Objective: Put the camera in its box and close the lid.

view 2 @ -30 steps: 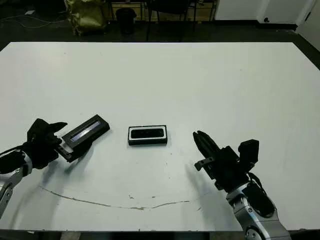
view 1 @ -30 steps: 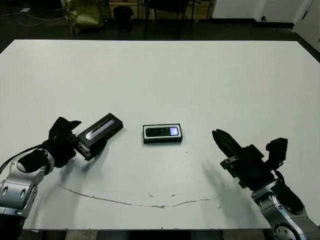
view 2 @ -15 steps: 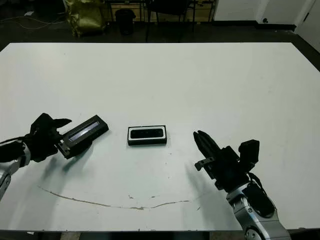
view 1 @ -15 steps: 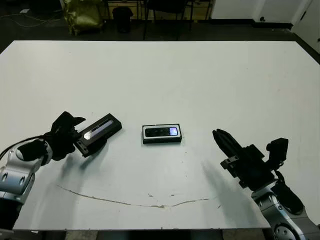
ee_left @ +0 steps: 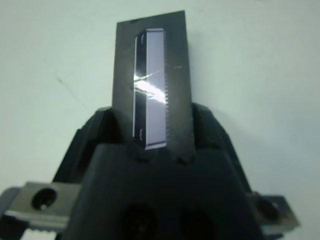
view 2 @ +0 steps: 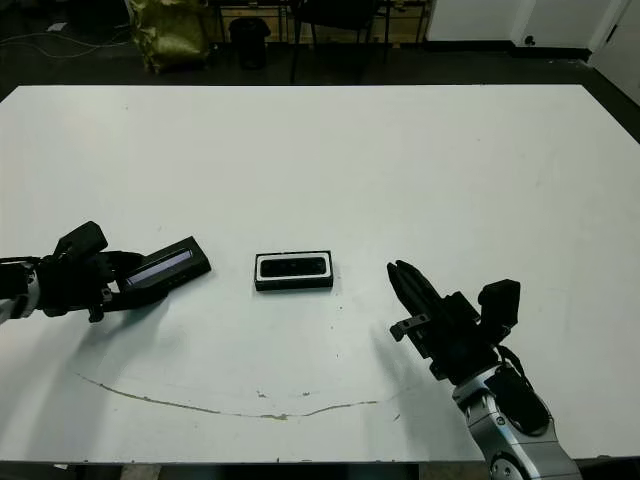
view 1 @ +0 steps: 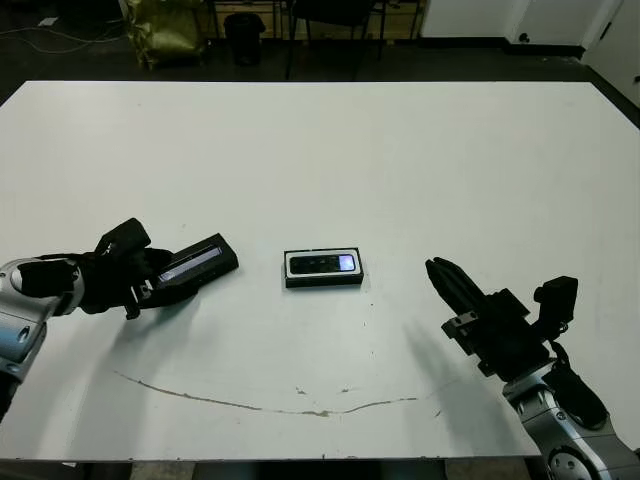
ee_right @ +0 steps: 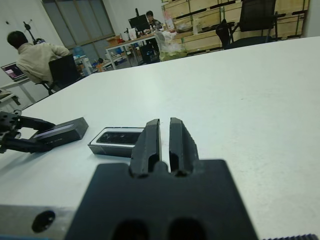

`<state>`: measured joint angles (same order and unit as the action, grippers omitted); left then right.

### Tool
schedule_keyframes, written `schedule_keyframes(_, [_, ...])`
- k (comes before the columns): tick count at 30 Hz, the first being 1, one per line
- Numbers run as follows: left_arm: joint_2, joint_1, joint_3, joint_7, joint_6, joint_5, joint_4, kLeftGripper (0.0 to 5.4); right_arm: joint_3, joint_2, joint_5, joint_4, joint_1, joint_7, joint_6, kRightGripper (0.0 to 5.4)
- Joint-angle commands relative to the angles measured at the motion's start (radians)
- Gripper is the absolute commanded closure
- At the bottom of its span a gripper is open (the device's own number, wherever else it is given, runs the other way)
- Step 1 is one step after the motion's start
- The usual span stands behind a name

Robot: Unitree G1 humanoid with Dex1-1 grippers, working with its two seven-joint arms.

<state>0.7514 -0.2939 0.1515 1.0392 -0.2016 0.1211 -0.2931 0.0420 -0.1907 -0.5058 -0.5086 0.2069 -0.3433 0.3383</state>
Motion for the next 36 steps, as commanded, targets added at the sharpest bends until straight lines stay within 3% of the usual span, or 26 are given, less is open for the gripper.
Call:
schedule_keyframes(1, [0.007,0.057,0.025,0.033,-0.084,-0.008,-0.027,2.85,0.003,-0.006,0.005,0.016,0.009,0.004,0.008,5.40])
schedule_keyframes(9, [0.014,0.074,-0.101,0.006,-0.121,0.096,0.145,2.85,0.005,0.006,-0.015,0.032,0.007,0.000,0.005,5.40])
schedule_keyframes(15, [0.056,-0.035,-0.127,-0.022,-0.279,0.108,0.327,2.85,-0.007,-0.006,0.029,0.035,0.008,0.010,-0.006,5.40])
schedule_keyframes(26, [-0.023,-0.364,0.098,0.007,-0.423,0.055,0.391,2.85,-0.008,0.006,0.021,0.065,0.016,-0.027,-0.050,5.40])
schedule_keyframes(36, [-0.145,-0.521,0.288,0.063,-0.337,-0.063,0.251,2.85,-0.011,0.005,0.044,0.053,0.020,0.003,-0.040,5.40])
